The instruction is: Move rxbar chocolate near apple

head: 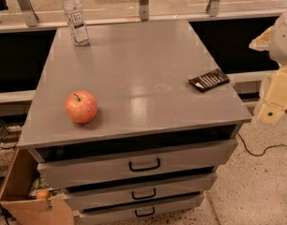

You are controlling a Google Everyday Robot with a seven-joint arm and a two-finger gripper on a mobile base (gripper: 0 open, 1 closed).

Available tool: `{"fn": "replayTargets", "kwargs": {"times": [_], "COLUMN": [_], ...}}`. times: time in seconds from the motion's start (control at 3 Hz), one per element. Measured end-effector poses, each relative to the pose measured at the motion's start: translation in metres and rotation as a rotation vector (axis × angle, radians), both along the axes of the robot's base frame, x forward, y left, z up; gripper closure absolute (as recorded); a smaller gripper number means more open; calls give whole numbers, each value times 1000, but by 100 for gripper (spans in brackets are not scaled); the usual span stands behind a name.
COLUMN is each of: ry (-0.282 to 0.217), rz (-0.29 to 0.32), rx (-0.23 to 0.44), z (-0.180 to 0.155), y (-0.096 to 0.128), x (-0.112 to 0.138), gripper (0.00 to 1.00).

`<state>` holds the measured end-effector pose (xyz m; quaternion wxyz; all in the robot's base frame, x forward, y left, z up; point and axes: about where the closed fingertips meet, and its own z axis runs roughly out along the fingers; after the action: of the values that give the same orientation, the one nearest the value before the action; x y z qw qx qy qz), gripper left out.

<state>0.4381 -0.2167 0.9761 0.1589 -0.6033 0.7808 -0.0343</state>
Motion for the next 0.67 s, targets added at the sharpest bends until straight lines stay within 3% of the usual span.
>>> {"fn": "replayTargets", "kwargs": {"times": [0.33,0.67], "ry": [0,-20], "rz": [0,16], "rx": [0,34], "z": [0,-6], "y": [0,-3], "x": [0,21], "gripper": [0,0]}}
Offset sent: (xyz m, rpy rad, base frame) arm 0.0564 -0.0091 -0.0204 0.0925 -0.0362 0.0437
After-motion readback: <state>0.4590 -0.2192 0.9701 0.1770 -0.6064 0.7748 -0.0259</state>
